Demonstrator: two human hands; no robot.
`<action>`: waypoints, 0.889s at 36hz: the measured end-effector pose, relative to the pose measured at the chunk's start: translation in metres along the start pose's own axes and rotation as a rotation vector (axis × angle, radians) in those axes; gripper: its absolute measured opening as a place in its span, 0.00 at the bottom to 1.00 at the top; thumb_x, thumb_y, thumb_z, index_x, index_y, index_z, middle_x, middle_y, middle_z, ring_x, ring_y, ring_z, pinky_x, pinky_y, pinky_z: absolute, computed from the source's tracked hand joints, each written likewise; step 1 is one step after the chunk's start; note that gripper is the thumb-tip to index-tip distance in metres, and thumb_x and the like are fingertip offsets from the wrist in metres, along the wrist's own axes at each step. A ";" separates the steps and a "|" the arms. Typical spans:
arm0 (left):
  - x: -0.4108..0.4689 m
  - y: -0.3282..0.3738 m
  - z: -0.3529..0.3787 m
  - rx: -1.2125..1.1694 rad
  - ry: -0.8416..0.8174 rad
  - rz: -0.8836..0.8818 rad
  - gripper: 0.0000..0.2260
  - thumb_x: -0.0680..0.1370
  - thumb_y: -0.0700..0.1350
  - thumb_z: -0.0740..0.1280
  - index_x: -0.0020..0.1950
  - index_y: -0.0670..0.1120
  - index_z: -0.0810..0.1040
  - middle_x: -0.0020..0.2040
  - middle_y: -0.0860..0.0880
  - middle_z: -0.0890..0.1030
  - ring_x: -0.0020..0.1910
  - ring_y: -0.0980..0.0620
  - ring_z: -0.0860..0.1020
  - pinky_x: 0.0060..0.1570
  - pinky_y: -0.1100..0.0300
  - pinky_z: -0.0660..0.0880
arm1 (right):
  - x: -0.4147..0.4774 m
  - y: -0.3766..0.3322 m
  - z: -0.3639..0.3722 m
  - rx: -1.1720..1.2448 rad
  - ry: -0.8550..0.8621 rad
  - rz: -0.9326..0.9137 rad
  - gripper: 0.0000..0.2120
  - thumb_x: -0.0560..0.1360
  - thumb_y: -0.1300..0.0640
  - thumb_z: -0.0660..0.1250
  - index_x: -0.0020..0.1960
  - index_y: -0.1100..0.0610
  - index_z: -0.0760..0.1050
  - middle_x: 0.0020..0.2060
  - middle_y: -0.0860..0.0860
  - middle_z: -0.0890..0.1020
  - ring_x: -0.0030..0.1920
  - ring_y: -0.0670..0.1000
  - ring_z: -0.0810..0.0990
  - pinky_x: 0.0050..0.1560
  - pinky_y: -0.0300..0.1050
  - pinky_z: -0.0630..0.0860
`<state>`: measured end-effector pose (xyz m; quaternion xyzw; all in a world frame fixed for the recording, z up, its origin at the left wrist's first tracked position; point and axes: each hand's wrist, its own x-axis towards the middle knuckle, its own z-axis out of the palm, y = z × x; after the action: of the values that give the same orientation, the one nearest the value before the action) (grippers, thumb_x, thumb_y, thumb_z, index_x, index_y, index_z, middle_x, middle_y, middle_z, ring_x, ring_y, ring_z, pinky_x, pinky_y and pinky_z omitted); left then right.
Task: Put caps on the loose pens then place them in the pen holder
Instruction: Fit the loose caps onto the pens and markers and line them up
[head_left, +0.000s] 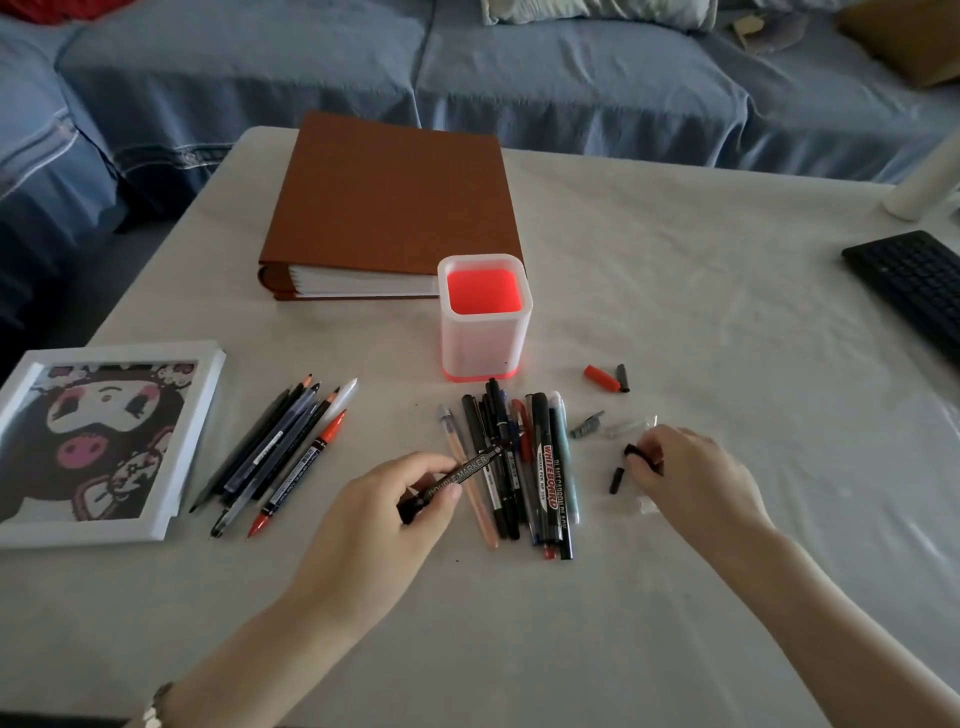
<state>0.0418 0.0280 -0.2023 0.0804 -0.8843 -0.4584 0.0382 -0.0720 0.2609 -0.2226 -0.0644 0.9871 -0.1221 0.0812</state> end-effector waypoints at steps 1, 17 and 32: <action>0.000 0.002 -0.001 -0.004 0.002 0.004 0.04 0.72 0.52 0.65 0.40 0.63 0.74 0.44 0.61 0.79 0.41 0.56 0.78 0.40 0.66 0.73 | -0.002 -0.002 -0.003 0.131 0.014 -0.020 0.06 0.75 0.54 0.62 0.43 0.55 0.75 0.40 0.50 0.80 0.41 0.53 0.77 0.39 0.47 0.74; -0.005 0.014 -0.005 -0.092 -0.076 0.058 0.10 0.73 0.45 0.68 0.46 0.62 0.78 0.45 0.64 0.79 0.41 0.64 0.77 0.39 0.75 0.68 | -0.031 -0.043 -0.038 0.754 -0.105 -0.321 0.12 0.71 0.59 0.68 0.41 0.40 0.80 0.43 0.41 0.82 0.41 0.47 0.79 0.42 0.37 0.75; -0.002 0.013 -0.005 0.045 -0.097 0.217 0.14 0.72 0.54 0.60 0.52 0.53 0.79 0.33 0.68 0.73 0.34 0.66 0.72 0.34 0.76 0.64 | -0.043 -0.051 -0.032 0.740 -0.173 -0.449 0.16 0.72 0.55 0.66 0.39 0.32 0.77 0.34 0.36 0.81 0.40 0.42 0.80 0.43 0.29 0.73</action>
<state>0.0432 0.0318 -0.1889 -0.0372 -0.8987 -0.4349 0.0428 -0.0299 0.2254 -0.1730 -0.2539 0.8279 -0.4763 0.1524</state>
